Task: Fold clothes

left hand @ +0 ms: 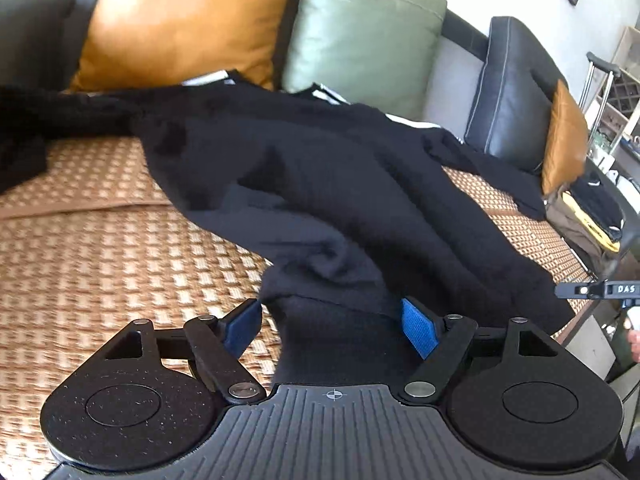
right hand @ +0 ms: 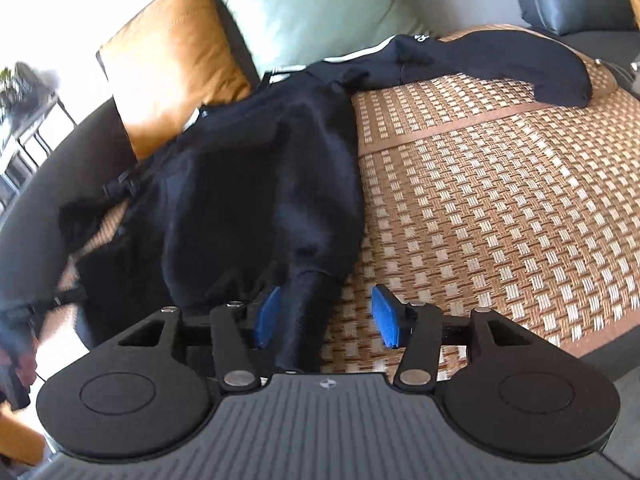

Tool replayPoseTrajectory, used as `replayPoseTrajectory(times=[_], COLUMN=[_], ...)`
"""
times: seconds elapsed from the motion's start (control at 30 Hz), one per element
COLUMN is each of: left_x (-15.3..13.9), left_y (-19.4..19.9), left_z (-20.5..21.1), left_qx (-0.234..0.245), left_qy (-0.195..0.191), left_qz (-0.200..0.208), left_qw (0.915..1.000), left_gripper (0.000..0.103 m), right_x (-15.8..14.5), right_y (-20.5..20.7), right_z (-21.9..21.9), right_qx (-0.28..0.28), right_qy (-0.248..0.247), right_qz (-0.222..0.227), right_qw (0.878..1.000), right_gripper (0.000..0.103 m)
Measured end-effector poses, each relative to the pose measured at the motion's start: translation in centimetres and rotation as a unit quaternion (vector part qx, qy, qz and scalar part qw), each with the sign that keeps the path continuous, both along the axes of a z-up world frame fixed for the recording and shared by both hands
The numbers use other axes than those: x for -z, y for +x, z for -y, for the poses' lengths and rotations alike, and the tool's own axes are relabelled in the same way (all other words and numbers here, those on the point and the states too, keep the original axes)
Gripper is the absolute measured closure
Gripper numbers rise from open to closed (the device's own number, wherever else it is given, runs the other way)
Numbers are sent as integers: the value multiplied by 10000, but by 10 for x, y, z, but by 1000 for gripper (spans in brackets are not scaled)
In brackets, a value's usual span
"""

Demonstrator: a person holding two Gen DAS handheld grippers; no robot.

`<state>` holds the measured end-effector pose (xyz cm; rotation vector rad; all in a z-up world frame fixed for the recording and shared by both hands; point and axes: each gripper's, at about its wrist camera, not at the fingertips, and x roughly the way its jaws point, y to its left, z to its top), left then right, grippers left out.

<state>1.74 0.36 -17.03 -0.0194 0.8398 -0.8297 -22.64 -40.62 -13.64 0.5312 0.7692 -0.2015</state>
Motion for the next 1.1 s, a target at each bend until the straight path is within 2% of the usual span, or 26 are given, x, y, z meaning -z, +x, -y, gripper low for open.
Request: replayPoseTrajectory(times=[0.07, 0.13, 0.17, 0.2, 0.23, 0.3, 0.4, 0.5, 0.53, 0.6, 0.63, 0.7, 0.77, 0.83, 0.87, 0.93, 1.0, 1.1], left_x=[7, 12, 10, 5, -3, -25, -61, -72, -61, -39, -28, -2, 13, 14, 10, 0, -9, -18], left_y=[2, 4, 6, 9, 11, 10, 7, 3, 2, 1, 1, -2, -6, -10, -11, -16, -24, -44], left_z=[7, 12, 10, 4, -4, -21, -44, -63, -66, -72, -75, -79, -79, -83, -87, -94, -102, -105], left_qx=[-14, -69, -139, -210, -308, -429, -464, -527, -589, -711, -773, -990, -1015, -1069, -1163, -1345, -1452, -1349], left_qy=[74, 195, 227, 64, -166, -506, -727, -694, -576, -340, -221, -27, 107, -12, -60, -156, -165, -12], left_qz=[-134, -287, -419, -614, -766, -851, -1047, -1493, -1649, -1958, -2111, -2272, -2254, -2096, -2002, -1746, -1439, -932], left_qw=[9999, 9994, 9988, 9979, 9964, 9942, 9908, 9849, 9829, 9775, 9742, 9688, 9689, 9719, 9728, 9753, 9788, 9865], left_gripper=[24, 80, 87, 92, 94, 95, 96, 95, 91, 86, 69, 66, 62, 51, 47, 41, 39, 36], right_x=[8, 16, 20, 22, 19, 4, -27, -53, -58, -53, -48, -26, -2, 15, 19, 16, 7, -3], right_y=[4, 9, 11, 14, 17, 20, 18, 11, 9, 8, 7, 5, 2, -1, -3, -10, -18, -30], right_z=[1, 4, 5, 6, 5, 0, -4, -1, -1, -1, -1, -1, -3, -4, -4, -2, -2, -2], right_qx=[-82, -125, -146, -188, -263, -433, -635, -735, -755, -757, -734, -614, -487, -374, -330, -272, -255, -285], right_qy=[10, 177, 274, 416, 561, 688, 990, 1248, 1289, 1250, 1233, 1319, 1413, 1423, 1443, 1462, 1299, 1001], right_qz=[-26, -59, -74, -86, -55, 119, 556, 911, 917, 625, 446, 33, -327, -598, -633, -499, -353, -282], right_qw=[10000, 9997, 9995, 9989, 9981, 9966, 9915, 9852, 9845, 9873, 9886, 9893, 9882, 9873, 9870, 9876, 9906, 9942], right_gripper=[46, 47, 58, 85, 91, 94, 95, 96, 96, 96, 95, 95, 95, 94, 90, 83, 68, 68])
